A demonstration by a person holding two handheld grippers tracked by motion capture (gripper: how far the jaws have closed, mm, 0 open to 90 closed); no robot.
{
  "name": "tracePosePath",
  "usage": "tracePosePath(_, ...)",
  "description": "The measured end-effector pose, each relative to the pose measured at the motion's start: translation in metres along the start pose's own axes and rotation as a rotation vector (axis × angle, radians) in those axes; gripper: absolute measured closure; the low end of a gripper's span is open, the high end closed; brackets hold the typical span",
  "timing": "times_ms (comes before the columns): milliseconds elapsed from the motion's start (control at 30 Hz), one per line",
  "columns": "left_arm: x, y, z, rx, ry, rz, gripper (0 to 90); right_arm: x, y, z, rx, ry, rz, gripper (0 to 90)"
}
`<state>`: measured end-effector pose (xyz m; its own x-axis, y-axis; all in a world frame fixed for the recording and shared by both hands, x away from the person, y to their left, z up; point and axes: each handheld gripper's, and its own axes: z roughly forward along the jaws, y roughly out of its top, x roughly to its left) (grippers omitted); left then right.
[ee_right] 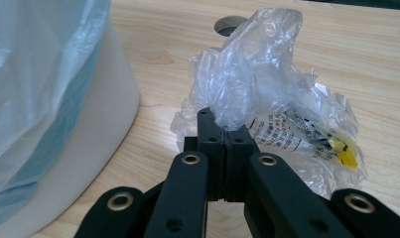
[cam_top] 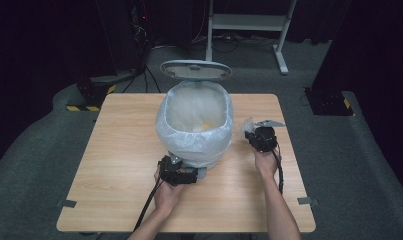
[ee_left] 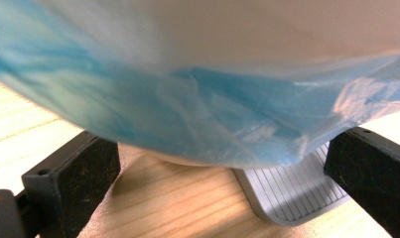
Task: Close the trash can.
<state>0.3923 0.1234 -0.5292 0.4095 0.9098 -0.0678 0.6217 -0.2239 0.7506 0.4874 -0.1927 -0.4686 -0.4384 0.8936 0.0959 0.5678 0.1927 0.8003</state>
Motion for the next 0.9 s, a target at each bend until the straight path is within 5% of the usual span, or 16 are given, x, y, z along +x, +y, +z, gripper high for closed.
tracePosePath(900,0.002,0.0,0.001,0.001,-0.014,-0.013,1.3,0.004,-0.006,-0.044,-0.059,0.079,-0.015,89.1)
